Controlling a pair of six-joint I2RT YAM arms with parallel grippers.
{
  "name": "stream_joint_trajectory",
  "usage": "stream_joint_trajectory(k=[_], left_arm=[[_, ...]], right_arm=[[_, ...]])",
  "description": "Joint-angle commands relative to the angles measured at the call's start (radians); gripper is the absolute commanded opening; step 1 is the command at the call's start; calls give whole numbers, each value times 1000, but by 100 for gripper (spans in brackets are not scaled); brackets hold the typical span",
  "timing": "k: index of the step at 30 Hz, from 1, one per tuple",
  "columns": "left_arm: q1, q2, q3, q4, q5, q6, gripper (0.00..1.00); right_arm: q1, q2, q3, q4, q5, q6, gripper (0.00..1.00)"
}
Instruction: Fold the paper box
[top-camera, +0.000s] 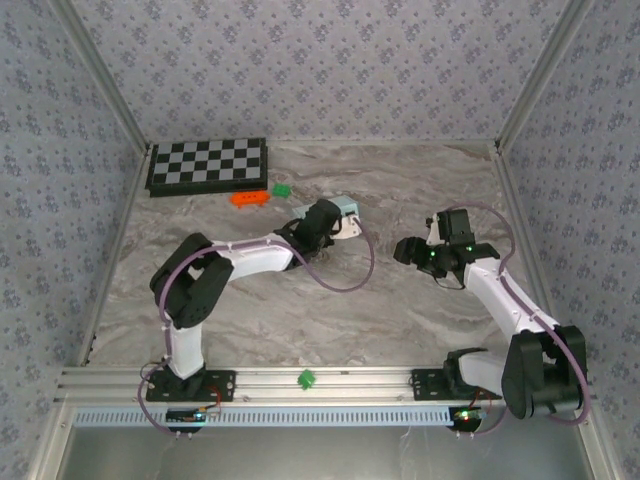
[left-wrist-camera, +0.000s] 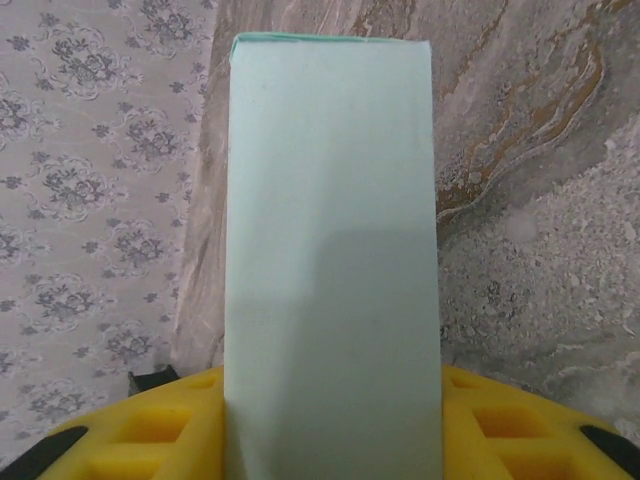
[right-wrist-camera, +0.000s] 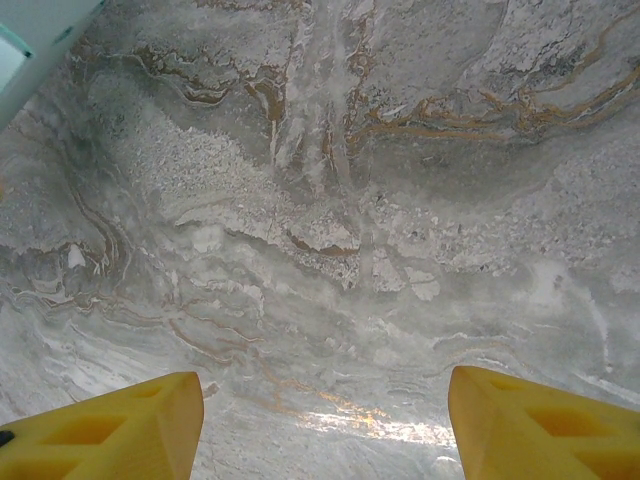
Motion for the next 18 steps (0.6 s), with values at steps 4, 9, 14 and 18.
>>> stream_joint_trajectory(k=[4,9,14,18], left_arm=[[-28,43,-27,161,-118,47,41],[-51,71,-52,218,-146,61,41],[-67,90,-71,257,-173,64,42],[-71,101,-74,264,-181,52,46]], right_arm=[[-7,-20,-13,-20,9,-5,68],[-7,-20,-19,-15,8,-2,68],[-7,-20,-20,-13,5,-3,67],[-7,-20,-21,-16,6,-4,68]])
